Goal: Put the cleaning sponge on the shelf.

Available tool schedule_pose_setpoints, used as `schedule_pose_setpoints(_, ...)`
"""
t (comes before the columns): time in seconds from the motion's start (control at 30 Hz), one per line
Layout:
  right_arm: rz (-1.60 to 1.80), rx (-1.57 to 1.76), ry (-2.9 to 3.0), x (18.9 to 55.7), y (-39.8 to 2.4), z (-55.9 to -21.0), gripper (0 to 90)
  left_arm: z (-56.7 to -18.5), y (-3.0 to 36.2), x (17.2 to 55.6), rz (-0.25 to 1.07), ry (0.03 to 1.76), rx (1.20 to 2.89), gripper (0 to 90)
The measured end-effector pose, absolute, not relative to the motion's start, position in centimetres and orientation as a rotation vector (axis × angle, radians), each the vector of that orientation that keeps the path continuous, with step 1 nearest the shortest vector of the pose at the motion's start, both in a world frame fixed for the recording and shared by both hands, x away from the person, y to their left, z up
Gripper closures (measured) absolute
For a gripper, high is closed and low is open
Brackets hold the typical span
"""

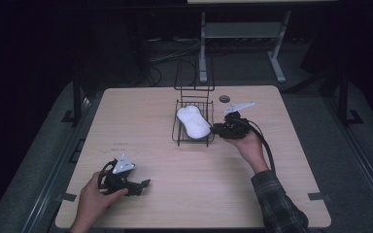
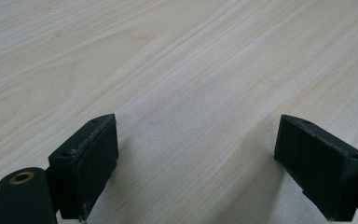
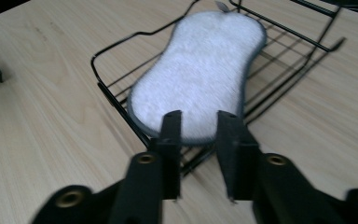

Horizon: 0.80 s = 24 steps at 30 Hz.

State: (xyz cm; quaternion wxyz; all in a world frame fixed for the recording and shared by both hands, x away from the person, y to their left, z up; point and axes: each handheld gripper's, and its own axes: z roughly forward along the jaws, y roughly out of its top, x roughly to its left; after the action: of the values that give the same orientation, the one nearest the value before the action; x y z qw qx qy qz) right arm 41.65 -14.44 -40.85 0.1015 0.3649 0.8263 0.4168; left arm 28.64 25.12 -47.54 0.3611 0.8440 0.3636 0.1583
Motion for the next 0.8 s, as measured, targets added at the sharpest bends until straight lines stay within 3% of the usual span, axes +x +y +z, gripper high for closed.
schedule_pose_setpoints(0.17,1.24,1.128,2.387,40.2,-16.4,-41.2,50.0,-47.5,25.1,28.6,0.408,0.937,2.175,12.7)
schedule_pose_setpoints(0.33,1.185,1.156,2.366,39.1,-17.7,-41.2,39.3,-47.5,25.1,28.6,0.408,0.937,2.175,12.7)
schedule_pose_setpoints(0.8,1.151,1.219,2.313,34.2,-21.4,-42.4,27.8,-47.5,25.1,28.6,0.408,0.937,2.174,12.7)
